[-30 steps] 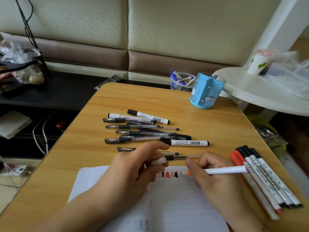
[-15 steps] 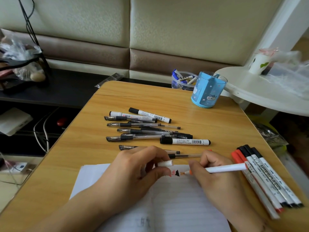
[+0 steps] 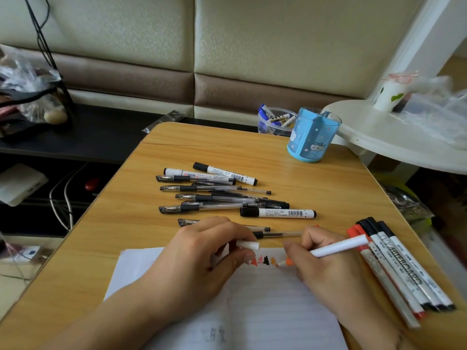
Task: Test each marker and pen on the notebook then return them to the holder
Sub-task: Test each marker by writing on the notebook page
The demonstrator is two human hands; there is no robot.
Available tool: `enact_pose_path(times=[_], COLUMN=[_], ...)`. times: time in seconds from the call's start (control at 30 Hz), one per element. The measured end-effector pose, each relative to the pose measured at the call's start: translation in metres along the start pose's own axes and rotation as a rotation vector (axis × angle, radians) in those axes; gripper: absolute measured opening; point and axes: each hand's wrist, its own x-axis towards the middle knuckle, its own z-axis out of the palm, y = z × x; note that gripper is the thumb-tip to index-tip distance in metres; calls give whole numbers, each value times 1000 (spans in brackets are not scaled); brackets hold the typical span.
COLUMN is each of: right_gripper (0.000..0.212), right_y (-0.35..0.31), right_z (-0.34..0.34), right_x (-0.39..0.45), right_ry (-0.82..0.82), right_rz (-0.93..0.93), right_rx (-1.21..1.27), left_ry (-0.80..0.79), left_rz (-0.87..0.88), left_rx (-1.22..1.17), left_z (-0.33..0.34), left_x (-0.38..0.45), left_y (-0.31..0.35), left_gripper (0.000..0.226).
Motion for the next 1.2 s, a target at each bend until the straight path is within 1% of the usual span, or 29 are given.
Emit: enact_pose_path(times=[0.07,0.13,0.17,0.3,0.37,0.6,0.73,0.83,0.87,0.97,1.0,1.1,1.2], right_gripper=[44,29,23,20,19,20,18,32,32,22,21,28,24], right_y=[-4,-13,-19,-32,-28,-24,-26,-28,-29,-30,-30,-32,-30], right_z=[0,-1,-3,-6,-8,-10,-8,-6,-4,-2,-1,-1,0], right_x=[-2,-5,-7,-13,-13,-15,-15,-17,-18,-20,-21,-24,-25], right_ry=[38,57,41,-122,-141,-89,-192,-250,-252,-252,-258,-284,-263], right_rz=[-16,-56,-62,-103,-100,-98,-110,-120,-124,-141,-151,-179,-243], right_rx=[63,149,201,354,420,437,419,433,446,506,511,493,433], left_ry=[-4,-12,-13,-1,8,22,-19,-32,-41,-76,-79,-78,-84], left_rz=[-4,-9,-13,-26,-32,-23,21,76,91,120,127,130,130], left_rx=[10,28,40,46,37,28,21,5,0,-20,-33,-79,-91], left_z=[0,0,0,1,1,-1,-2,-4,-5,-8,-8,-7,-7], left_x=[0,0,-1,-1,0,0,0,0,0,-1,-2,-3,-3], left_y=[-1,-1,-2,-1,-1,1,3,5,5,7,7,7,7], left_gripper=[17,20,21,19,18,17,20,20,20,20,19,15,16])
